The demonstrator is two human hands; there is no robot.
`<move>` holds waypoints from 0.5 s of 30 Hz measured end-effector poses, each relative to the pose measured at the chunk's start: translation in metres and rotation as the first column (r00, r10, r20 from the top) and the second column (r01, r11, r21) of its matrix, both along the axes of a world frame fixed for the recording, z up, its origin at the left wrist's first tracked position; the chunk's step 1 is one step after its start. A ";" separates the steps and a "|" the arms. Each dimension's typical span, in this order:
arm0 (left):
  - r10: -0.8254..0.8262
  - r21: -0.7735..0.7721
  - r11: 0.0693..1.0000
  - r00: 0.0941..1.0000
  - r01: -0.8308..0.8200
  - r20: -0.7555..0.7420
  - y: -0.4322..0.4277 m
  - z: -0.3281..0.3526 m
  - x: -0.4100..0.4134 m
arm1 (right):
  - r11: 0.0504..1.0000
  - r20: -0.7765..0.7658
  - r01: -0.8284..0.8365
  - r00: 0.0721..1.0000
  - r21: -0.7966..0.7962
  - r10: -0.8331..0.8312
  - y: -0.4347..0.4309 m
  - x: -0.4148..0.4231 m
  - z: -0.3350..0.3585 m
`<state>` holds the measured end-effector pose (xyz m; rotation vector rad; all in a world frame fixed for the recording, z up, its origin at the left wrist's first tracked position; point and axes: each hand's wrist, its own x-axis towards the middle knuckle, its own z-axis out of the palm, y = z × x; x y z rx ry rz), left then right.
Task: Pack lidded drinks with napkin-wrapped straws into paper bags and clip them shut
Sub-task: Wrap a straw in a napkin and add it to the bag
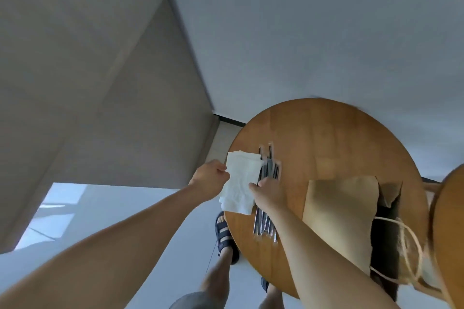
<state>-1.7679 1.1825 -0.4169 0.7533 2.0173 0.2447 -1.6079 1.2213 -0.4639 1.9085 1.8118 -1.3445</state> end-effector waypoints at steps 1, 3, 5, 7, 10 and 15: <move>0.006 -0.005 1.000 1.000 -0.006 0.002 0.002 -0.005 -0.002 | 1.000 0.021 -0.002 1.000 0.004 0.002 0.000 -0.002 -0.010; -0.010 -0.010 1.000 1.000 0.010 0.003 0.004 -0.015 -0.003 | 1.000 0.069 -0.010 0.998 0.001 0.010 -0.001 -0.006 -0.027; -0.011 -0.017 1.000 1.000 0.012 0.013 0.004 -0.025 -0.003 | 0.999 0.134 -0.037 0.990 -0.003 0.037 -0.004 -0.009 -0.041; -0.002 -0.030 1.000 0.999 0.003 0.036 0.002 -0.029 -0.003 | 0.998 0.179 -0.057 0.982 0.008 0.054 -0.006 -0.011 -0.050; -0.020 -0.049 0.999 0.999 0.022 0.042 -0.003 -0.033 -0.003 | 0.995 0.210 -0.091 0.974 0.041 0.080 -0.009 -0.011 -0.060; -0.023 -0.061 0.998 0.998 0.026 0.055 -0.008 -0.038 -0.005 | 0.992 0.219 -0.103 0.972 0.069 0.086 -0.012 -0.007 -0.068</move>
